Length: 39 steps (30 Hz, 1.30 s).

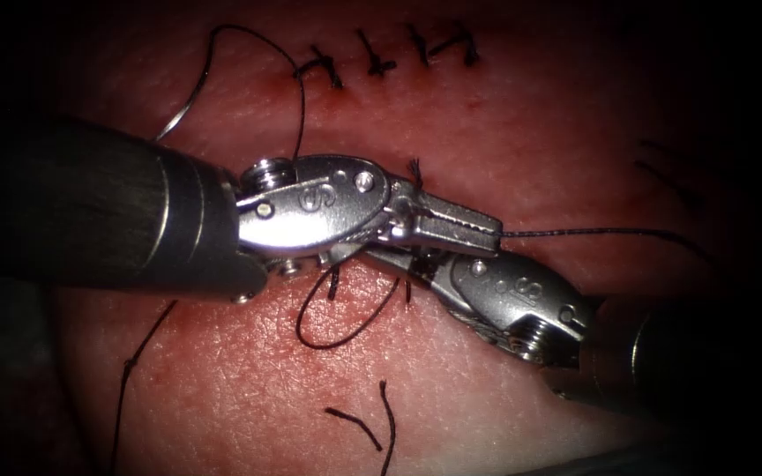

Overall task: Wound Closure
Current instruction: Wrap suture counter-clockwise around right needle driver

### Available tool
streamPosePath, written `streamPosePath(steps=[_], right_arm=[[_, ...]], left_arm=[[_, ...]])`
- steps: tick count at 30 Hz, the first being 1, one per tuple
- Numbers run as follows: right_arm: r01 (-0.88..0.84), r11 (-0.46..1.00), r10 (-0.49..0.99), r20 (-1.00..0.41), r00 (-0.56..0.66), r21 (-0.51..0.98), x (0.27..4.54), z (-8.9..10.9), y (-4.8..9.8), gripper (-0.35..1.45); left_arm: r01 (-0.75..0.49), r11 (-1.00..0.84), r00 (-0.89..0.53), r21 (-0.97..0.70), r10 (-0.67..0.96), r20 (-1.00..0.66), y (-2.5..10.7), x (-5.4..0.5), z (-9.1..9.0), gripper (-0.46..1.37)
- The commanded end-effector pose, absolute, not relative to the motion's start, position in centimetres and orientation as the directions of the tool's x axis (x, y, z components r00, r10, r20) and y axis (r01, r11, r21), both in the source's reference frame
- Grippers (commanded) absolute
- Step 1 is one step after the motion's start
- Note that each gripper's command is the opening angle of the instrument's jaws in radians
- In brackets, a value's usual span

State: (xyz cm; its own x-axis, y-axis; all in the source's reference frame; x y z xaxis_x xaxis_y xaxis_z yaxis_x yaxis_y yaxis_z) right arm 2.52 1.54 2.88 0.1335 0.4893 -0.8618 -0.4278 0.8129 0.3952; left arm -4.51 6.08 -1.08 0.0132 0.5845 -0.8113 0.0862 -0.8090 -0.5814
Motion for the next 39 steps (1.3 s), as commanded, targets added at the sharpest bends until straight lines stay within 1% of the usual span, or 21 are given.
streamPosePath(steps=[1, 7, 14, 22, 25, 29, 35, 37, 39], right_arm=[[-0.419, 0.819, 0.482, -0.866, 0.131, 0.392, 2.56, 2.9, 1.54, -0.35], [-0.36, 0.847, 0.456, -0.883, 0.112, 0.392, 2.75, 2.97, 1.52, -0.35], [-0.249, 0.88, 0.432, -0.899, 0.069, 0.404, 2.97, 3.06, 1.48, -0.35], [-0.155, 0.901, 0.415, -0.91, 0.028, 0.406, 3.02, 3.08, 1.39, -0.35], [-0.123, 0.905, 0.41, -0.912, -0.012, 0.408, 3.01, 3.06, 1.38, -0.35], [-0.079, 0.908, 0.404, -0.91, -0.093, 0.411, 3.02, 3.02, 1.35, -0.35], [-0.037, 0.876, 0.467, -0.865, -0.181, 0.481, 2.94, 3.08, 1.28, -0.35], [-0.041, 0.858, 0.49, -0.841, -0.229, 0.512, 2.88, 3.1, 1.26, -0.35], [-0.043, 0.839, 0.507, -0.807, -0.303, 0.543, 2.8, 3.1, 1.26, -0.35]], left_arm=[[0.1, -0.806, 0.017, -0.583, 0.587, -0.809, 6.12, -4.52, -1.07, -0.35], [0.111, -0.803, 0.031, -0.586, 0.592, -0.806, 6.28, -4.53, -1.05, -0.35], [0.144, -0.814, 0.069, -0.563, 0.576, -0.814, 6.4, -4.47, -0.89, -0.35], [0.188, -0.819, 0.14, -0.542, 0.569, -0.811, 6.56, -4.36, -0.62, -0.35], [0.192, -0.826, 0.158, -0.53, 0.559, -0.814, 6.59, -4.34, -0.51, -0.35], [0.202, -0.829, 0.182, -0.522, 0.555, -0.811, 6.6, -4.31, -0.34, -0.35], [0.22, -0.826, 0.212, -0.52, 0.56, -0.801, 6.59, -4.21, -0.22, -0.35], [0.218, -0.83, 0.24, -0.514, 0.556, -0.796, 6.59, -4.15, -0.18, -0.35], [0.203, -0.841, 0.278, -0.501, 0.54, -0.794, 6.58, -4.09, -0.13, -0.35]])
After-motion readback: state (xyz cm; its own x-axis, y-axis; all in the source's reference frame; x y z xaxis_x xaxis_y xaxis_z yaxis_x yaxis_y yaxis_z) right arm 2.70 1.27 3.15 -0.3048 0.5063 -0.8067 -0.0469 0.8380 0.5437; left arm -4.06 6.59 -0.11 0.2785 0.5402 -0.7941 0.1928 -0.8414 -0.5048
